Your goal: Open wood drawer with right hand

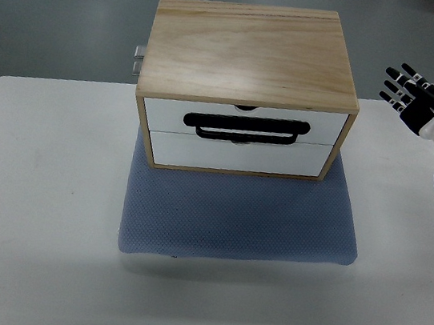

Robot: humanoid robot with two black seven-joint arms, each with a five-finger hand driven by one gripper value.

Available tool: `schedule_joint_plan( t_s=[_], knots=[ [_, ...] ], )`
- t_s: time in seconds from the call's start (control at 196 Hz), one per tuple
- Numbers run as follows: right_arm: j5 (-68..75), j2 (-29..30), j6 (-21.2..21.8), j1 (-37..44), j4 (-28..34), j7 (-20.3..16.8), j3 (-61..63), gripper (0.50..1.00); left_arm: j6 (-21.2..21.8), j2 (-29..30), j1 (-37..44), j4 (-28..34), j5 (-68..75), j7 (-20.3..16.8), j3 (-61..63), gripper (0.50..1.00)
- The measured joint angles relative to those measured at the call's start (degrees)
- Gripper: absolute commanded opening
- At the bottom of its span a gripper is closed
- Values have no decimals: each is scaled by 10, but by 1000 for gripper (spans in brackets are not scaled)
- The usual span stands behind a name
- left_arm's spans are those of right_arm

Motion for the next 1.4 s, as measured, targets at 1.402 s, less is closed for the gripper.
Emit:
schedule_joint_plan(
  t_s=[1.402],
  knots=[
    [-5,-136,-2,82,93,0,-79,944,0,0,0,0,0,0,0,1000]
  ],
)
